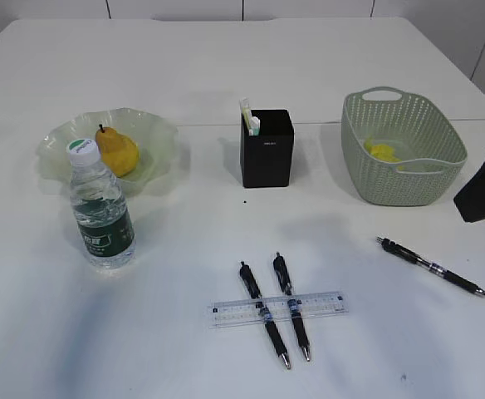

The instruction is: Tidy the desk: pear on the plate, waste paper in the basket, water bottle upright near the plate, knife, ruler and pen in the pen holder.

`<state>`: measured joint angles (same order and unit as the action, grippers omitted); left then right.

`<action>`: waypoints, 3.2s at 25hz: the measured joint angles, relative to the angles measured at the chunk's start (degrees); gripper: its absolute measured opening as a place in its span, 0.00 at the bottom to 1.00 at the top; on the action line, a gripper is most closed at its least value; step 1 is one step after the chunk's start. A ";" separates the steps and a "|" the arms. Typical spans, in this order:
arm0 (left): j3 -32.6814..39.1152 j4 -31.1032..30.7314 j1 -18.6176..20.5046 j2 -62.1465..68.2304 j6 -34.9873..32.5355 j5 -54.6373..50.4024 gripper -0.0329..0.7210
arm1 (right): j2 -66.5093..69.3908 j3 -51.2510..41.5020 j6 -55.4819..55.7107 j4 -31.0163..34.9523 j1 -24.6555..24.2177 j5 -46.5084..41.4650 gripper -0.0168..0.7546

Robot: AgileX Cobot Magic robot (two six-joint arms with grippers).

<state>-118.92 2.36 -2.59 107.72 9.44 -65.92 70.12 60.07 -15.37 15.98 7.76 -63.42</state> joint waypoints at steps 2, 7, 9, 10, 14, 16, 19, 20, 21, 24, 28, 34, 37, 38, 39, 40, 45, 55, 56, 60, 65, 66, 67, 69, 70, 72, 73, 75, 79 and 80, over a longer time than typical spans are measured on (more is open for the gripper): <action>2.51 0.00 0.98 -2.06 -0.13 -0.20 0.57 | 0.00 0.00 0.00 -0.04 0.00 0.00 0.43; 12.81 0.00 1.22 -6.47 -1.43 -0.30 0.57 | 0.00 0.00 0.00 -0.27 0.00 -0.04 0.43; 17.57 0.00 1.22 -8.96 -1.68 1.01 0.57 | 0.00 0.00 0.00 -0.39 0.00 -0.13 0.43; 20.46 -0.11 1.22 -10.56 -1.75 2.18 0.57 | 0.00 0.00 -0.36 -0.39 0.00 -0.13 0.43; 32.62 -0.59 1.22 -18.47 -1.89 6.58 0.57 | 0.00 0.00 -1.33 -1.25 0.48 -0.24 0.43; 38.67 -0.64 1.22 -22.55 -2.03 8.14 0.57 | 0.00 0.00 -1.33 -2.04 1.16 -0.24 0.43; 47.63 -0.53 1.22 -28.01 -2.03 9.66 0.57 | 0.14 0.00 -1.33 -2.81 2.65 -0.33 0.43; 50.55 -0.53 1.22 -29.55 -2.03 9.74 0.57 | 0.40 0.00 -1.33 -2.91 3.14 -0.33 0.43; 53.38 -0.45 1.22 -30.95 -2.07 9.88 0.57 | 0.90 0.00 -1.33 -3.14 3.73 -0.33 0.43; 60.81 -0.31 1.22 -34.44 -2.30 11.26 0.57 | 3.13 0.15 -1.33 -4.07 5.79 -0.37 0.43; 69.38 0.77 1.22 -38.70 -2.48 14.27 0.57 | 6.60 2.89 -1.41 -8.10 8.54 -0.60 0.43; 76.82 3.57 1.22 -42.07 -2.71 18.44 0.64 | 14.26 11.35 -4.06 -10.34 12.45 -0.73 0.43; 77.19 3.80 1.22 -42.20 -2.90 18.83 0.68 | 19.74 16.37 -5.94 -11.55 15.94 -0.73 0.43; 77.19 3.80 1.22 -42.23 -3.12 18.89 0.68 | 21.34 17.70 -6.68 -12.04 17.02 -0.73 0.43; 77.19 3.80 1.22 -42.23 -3.41 18.99 0.69 | 23.28 19.22 -7.42 -12.41 18.07 -0.73 0.43; 77.19 3.80 1.22 -42.23 -3.60 18.97 0.69 | 25.17 20.55 -8.06 -12.64 19.47 -0.73 0.43; 77.19 3.80 1.22 -42.23 -4.44 18.74 0.69 | 32.27 24.16 -14.44 -13.07 23.16 -0.62 0.43; 77.19 3.80 1.22 -42.23 -4.81 20.13 0.69 | 36.17 24.87 -36.92 -8.36 23.78 2.26 0.43; 77.19 3.80 1.22 -42.23 -4.81 20.54 0.69 | 36.42 24.87 -39.04 -7.71 23.89 2.37 0.43; 77.19 3.80 1.22 -42.23 -4.81 22.14 0.69 | 38.22 24.87 -42.61 -6.99 25.32 2.37 0.43; 77.19 3.80 1.22 -42.23 -4.91 22.41 0.69 | 42.50 24.87 -43.54 -7.07 28.12 2.61 0.43; 77.19 3.80 1.22 -42.23 -4.91 22.41 0.69 | 43.58 24.87 -43.54 -7.07 28.24 2.69 0.43; 77.19 3.80 1.22 -42.23 -4.91 22.41 0.69 | 44.23 24.87 -43.54 -7.09 28.24 2.73 0.43; 77.19 3.80 1.22 -42.23 -4.91 22.41 0.69 | 45.30 24.87 -43.54 -7.20 28.33 3.68 0.44; 77.19 3.80 1.22 -42.23 -4.91 22.41 0.69 | 45.61 24.87 -43.54 -7.20 28.33 4.24 0.45; 77.19 3.80 1.22 -42.23 -4.91 22.47 0.69 | 46.17 24.87 -43.54 -7.21 28.33 5.32 0.50; 77.19 3.80 1.22 -42.23 -4.91 22.55 0.69 | 46.52 24.87 -43.54 -7.21 28.36 5.47 0.52; 77.19 3.80 1.22 -42.23 -4.91 22.81 0.69 | 47.04 24.97 -43.54 -7.21 28.46 5.93 0.54; 77.19 3.80 1.22 -42.23 -4.91 23.19 0.69 | 48.68 24.97 -43.06 -7.21 28.46 7.10 0.55; 77.19 3.80 1.22 -42.23 -4.91 23.19 0.69 | 49.08 24.97 -42.91 -7.21 28.46 7.08 0.55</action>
<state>-41.73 6.16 -1.37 65.49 4.53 -42.73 119.20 85.04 -58.28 8.77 36.22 -56.34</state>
